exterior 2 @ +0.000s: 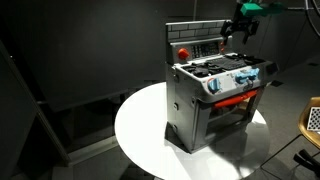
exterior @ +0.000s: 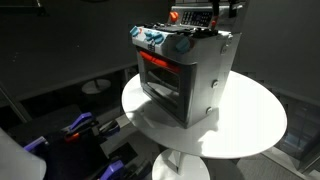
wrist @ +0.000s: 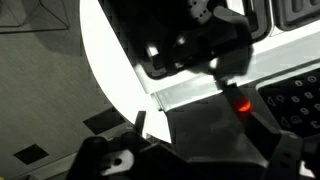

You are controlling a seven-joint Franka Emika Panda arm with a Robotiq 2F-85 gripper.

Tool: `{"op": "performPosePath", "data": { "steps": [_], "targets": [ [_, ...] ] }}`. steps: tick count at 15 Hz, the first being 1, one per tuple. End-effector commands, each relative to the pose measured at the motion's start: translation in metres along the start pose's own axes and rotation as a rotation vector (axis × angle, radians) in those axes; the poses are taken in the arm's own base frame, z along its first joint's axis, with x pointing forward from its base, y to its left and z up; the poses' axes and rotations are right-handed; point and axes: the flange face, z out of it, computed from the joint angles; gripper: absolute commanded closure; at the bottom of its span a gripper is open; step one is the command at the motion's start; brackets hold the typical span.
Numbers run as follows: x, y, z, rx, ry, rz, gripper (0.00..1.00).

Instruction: Press the top switch on the stove

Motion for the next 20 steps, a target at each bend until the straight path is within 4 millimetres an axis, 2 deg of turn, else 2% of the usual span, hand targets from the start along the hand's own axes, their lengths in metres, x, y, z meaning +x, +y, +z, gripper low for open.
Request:
{"op": "performPosePath", "data": {
  "steps": [1,4,9,14,20],
  "targets": [
    [0.012,-0.005,0.0,-0.012,-0.015,0.019,0.0],
    [0.013,-0.004,-0.004,-0.012,-0.031,0.022,0.0],
    [0.0,0.008,-0.028,-0.003,-0.093,0.004,0.0],
    [-0.032,0.026,-0.063,0.021,-0.265,-0.087,0.0],
    [-0.072,0.06,-0.114,-0.017,-0.377,-0.215,0.0]
  ]
}}
